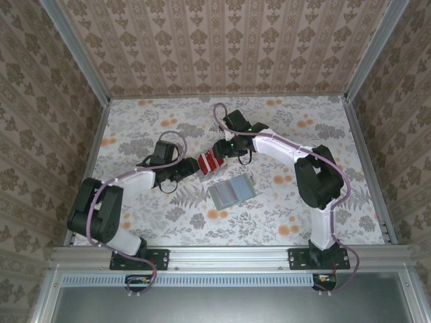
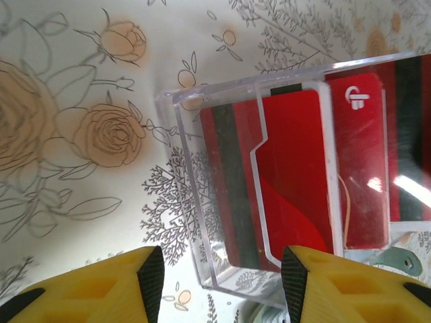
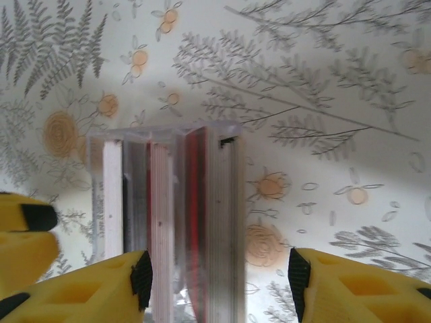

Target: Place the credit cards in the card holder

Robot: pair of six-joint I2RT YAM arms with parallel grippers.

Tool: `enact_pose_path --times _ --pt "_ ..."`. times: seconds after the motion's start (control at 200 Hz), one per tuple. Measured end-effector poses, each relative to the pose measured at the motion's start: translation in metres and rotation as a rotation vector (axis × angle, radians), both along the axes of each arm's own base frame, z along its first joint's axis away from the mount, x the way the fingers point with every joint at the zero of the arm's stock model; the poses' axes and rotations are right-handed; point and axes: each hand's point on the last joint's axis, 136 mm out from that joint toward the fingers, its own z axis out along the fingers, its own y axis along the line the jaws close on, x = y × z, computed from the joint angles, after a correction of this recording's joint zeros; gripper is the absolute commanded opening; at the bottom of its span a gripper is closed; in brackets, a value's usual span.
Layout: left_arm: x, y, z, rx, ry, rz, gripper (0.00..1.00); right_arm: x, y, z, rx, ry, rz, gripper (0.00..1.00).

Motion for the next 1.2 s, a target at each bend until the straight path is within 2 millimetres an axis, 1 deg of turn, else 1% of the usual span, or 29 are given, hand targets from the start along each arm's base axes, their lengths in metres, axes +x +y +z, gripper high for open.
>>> enact_pose_path --times 0.115,0.285,0.45,0.555,0.745,0.985,1.2 --pt "0.001 -0.005 -0.008 -0.010 0.023 -0.016 0.52 -0.007 0.013 -0.002 0.027 0.025 0.035 0.56" --pt "0.001 -0.007 -0.008 -0.021 0.020 -0.027 0.52 -0.013 0.028 0.003 0.062 0.037 0.071 0.56" --pt "0.003 -0.011 -0.009 -0.028 0.012 -0.033 0.51 -0.019 0.038 0.007 0.081 0.038 0.097 0.56" --pt "0.002 -0.015 -0.016 -0.028 0.021 -0.044 0.51 -0.020 0.039 0.007 0.081 0.040 0.101 0.57" --pt "0.005 -0.021 -0.014 -0.038 0.008 -0.058 0.51 -0.014 0.036 0.004 0.044 0.042 0.088 0.58" --pt "0.002 -0.024 -0.014 -0.038 0.009 -0.069 0.51 -0.013 0.032 -0.006 -0.003 0.054 0.087 0.57" --pt "0.002 -0.024 -0.014 -0.038 0.009 -0.069 0.51 -0.013 0.033 -0.005 -0.006 0.053 0.090 0.55"
